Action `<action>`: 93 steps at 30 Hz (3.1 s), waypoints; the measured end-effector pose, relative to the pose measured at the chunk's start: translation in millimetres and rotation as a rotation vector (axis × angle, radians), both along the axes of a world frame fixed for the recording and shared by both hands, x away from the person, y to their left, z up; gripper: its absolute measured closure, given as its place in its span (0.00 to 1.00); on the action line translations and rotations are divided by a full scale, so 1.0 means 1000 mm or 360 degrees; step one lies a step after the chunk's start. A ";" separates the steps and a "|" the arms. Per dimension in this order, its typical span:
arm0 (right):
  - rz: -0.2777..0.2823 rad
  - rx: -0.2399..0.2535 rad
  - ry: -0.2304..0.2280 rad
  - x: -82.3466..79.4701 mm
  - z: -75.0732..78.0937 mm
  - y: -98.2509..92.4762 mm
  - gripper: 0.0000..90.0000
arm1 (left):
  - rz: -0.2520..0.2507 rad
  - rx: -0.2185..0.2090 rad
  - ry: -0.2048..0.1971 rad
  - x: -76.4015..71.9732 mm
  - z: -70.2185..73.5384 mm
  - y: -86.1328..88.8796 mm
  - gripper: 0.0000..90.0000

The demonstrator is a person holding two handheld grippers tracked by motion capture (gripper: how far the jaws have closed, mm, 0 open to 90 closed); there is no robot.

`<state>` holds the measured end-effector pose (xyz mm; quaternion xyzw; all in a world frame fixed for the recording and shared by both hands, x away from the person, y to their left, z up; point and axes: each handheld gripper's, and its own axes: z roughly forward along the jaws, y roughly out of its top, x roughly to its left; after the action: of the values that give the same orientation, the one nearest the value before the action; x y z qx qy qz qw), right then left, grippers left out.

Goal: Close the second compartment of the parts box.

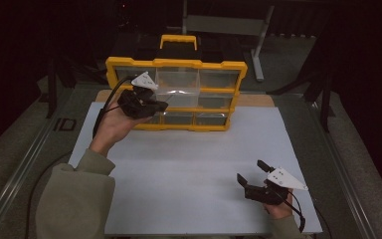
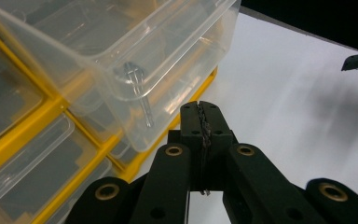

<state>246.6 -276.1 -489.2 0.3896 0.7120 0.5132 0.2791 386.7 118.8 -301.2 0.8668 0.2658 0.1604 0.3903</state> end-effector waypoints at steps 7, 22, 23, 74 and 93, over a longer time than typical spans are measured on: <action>0.0000 0.0003 0.0002 0.000 0.000 0.000 0.12 | 0.0012 -0.0003 -0.0032 -0.001 -0.002 -0.005 1.00; 0.0001 0.0005 0.0005 0.000 0.000 0.000 0.12 | 0.0050 -0.0035 -0.0064 0.003 -0.009 -0.019 1.00; 0.0000 0.0002 0.0003 0.000 0.000 0.000 0.12 | 0.0062 -0.0039 -0.0071 0.004 -0.009 -0.019 1.00; 0.0000 0.0001 0.0003 0.000 0.000 0.000 0.12 | 0.0254 -0.0099 -0.0144 0.019 -0.005 -0.024 1.00; 0.0006 -0.0001 0.0006 0.000 -0.001 0.000 0.12 | 0.0321 -0.0105 -0.0163 0.026 -0.007 -0.026 1.00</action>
<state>247.0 -276.0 -489.8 0.3890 0.7135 0.5127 0.2769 413.0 92.3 -308.0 0.8130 0.3364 0.2341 0.4136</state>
